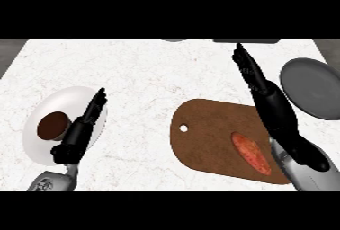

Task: Pick the sweet potato from the cutting board and place it in the pan

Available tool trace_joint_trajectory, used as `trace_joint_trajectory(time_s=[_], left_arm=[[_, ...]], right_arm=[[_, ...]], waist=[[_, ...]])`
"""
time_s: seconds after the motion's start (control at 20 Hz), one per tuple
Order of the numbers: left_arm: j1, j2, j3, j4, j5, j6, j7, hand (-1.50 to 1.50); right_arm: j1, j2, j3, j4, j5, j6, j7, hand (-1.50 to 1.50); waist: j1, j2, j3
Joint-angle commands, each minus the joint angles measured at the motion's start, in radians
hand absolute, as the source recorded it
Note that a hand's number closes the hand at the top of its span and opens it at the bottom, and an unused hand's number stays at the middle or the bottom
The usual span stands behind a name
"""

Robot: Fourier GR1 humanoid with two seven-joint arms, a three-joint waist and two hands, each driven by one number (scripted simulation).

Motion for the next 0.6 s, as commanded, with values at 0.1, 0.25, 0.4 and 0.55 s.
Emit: trace_joint_trajectory(time_s=[0.1, 0.25, 0.4, 0.55], left_arm=[[0.002, -0.059, -0.011, -0.029, 0.019, 0.014, -0.016, 0.00], [-0.033, -0.093, -0.017, -0.041, 0.031, 0.020, -0.018, 0.00], [0.025, -0.124, -0.026, -0.043, 0.065, 0.016, 0.000, 0.00], [-0.010, -0.117, 0.003, -0.048, 0.078, 0.022, 0.028, 0.00]], right_arm=[[-0.037, -0.014, 0.057, 0.020, -0.253, 0.360, -0.017, 1.50], [-0.029, -0.011, 0.135, -0.005, -0.413, 0.592, -0.025, 1.50], [0.021, -0.263, -0.050, 0.212, -0.449, 0.748, -0.085, -1.50], [0.008, -0.374, -0.079, 0.312, -0.480, 1.010, -0.207, -1.50]], waist=[[0.036, 0.017, 0.018], [0.070, 0.035, 0.022], [0.015, 0.025, 0.019], [0.013, 0.024, 0.020]])
